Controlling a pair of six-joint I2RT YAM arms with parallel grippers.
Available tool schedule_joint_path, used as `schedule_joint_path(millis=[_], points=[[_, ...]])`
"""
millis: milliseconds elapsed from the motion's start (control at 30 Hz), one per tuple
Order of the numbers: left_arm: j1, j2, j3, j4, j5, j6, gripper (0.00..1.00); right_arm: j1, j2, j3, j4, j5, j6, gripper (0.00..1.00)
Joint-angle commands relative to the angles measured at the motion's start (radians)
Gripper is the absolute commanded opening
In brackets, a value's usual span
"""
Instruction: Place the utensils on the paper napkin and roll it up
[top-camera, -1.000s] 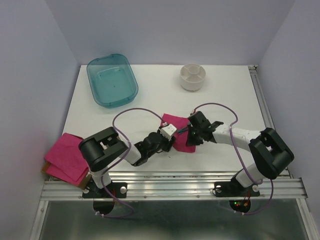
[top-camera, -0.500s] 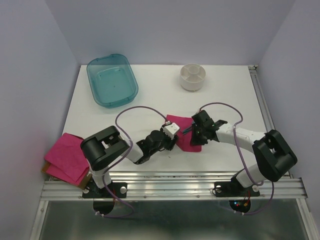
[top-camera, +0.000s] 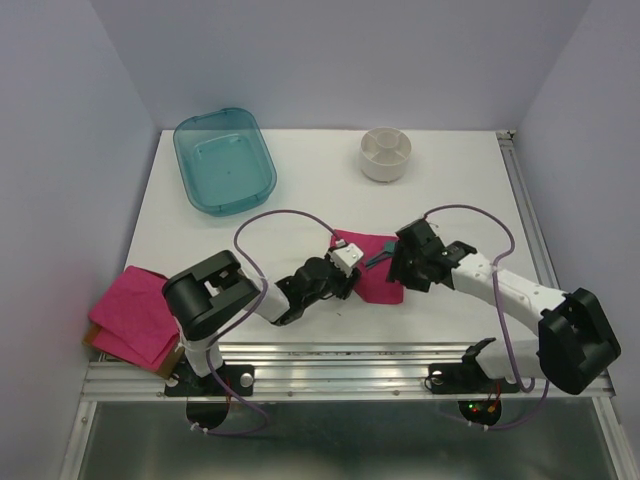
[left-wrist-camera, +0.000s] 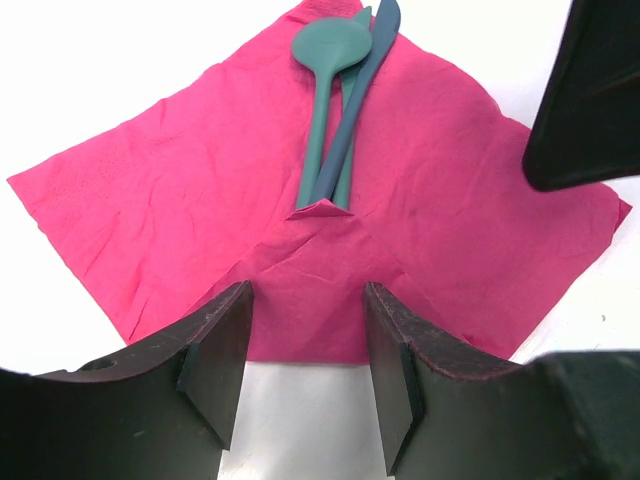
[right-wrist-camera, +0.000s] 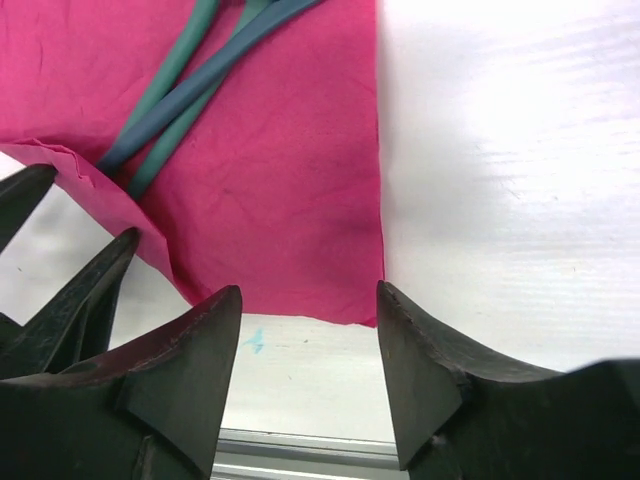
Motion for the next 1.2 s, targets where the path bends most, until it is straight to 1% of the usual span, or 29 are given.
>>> schedule_joint_path(millis=[0,100,167,300,400,500,633,767,867,1000,1167], points=[[-0.007,0.012,0.041,0.022,0.024,0.024,0.58,-0.014,-0.03,0.027,-0.089,0.064,0.113,0.6],[-0.005,0.016,0.045,0.021,0.028,0.029,0.58,-0.014,-0.032,0.01,-0.099,0.044,0.183,0.59],[-0.005,0.019,0.05,0.018,0.031,0.032,0.58,-0.014,-0.048,-0.023,-0.081,0.032,0.216,0.61],[-0.001,0.033,0.083,-0.03,0.036,0.015,0.58,-0.015,-0.052,-0.054,-0.072,0.03,0.312,0.61],[0.001,0.039,0.084,-0.028,0.045,0.009,0.58,-0.015,-0.016,-0.063,-0.066,0.025,0.331,0.61],[-0.001,0.042,0.088,-0.03,0.045,0.009,0.58,-0.015,0.008,-0.074,-0.056,0.03,0.342,0.57],[-0.001,0.044,0.088,-0.032,0.045,0.009,0.58,-0.015,-0.006,-0.097,-0.046,0.05,0.357,0.55],[-0.001,0.047,0.088,-0.035,0.045,0.007,0.58,-0.015,0.002,-0.103,-0.053,0.065,0.362,0.55],[-0.001,0.049,0.088,-0.036,0.045,0.007,0.58,-0.015,0.008,-0.132,-0.021,0.056,0.365,0.53],[-0.001,0.049,0.088,-0.038,0.047,0.009,0.58,-0.015,0.025,-0.151,0.008,0.065,0.377,0.45],[-0.001,0.052,0.094,-0.045,0.045,0.01,0.58,-0.015,0.036,-0.145,0.031,0.064,0.373,0.28]])
